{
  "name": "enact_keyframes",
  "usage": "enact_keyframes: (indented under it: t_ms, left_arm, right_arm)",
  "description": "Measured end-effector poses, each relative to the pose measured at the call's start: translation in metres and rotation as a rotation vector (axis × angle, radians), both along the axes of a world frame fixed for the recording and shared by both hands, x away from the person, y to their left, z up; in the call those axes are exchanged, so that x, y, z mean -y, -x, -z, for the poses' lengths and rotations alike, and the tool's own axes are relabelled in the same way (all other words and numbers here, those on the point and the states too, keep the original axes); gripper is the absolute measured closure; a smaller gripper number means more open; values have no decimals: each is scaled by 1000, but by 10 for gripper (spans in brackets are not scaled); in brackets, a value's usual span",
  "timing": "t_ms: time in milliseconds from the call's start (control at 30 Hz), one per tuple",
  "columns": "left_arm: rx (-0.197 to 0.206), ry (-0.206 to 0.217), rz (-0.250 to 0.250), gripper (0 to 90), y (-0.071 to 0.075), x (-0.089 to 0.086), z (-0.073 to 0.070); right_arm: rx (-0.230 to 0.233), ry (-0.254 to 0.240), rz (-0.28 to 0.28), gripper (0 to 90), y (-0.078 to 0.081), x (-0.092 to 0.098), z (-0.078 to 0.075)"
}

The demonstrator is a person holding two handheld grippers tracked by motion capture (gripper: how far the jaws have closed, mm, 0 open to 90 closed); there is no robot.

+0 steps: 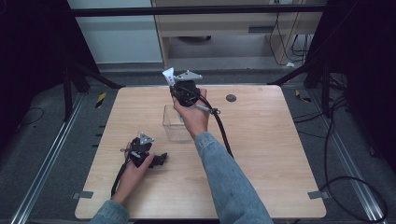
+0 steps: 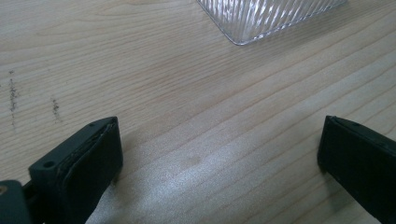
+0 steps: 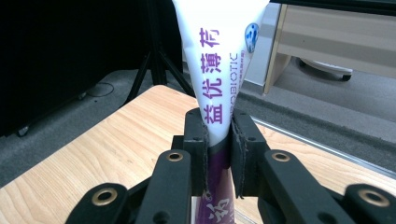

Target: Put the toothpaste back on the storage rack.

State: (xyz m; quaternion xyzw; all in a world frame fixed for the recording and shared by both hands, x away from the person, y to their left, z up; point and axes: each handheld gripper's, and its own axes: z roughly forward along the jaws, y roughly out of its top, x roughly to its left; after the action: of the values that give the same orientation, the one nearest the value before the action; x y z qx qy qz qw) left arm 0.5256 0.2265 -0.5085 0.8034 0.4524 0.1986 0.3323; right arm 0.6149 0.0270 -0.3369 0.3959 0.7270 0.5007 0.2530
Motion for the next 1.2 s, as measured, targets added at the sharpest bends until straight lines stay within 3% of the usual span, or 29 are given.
enact_keyframes:
  t_ms: [1200]
  left_arm:
    - [0,0,0,0,0,0,0]
  right_arm:
    - [-57,22,2,782,3,-8,47]
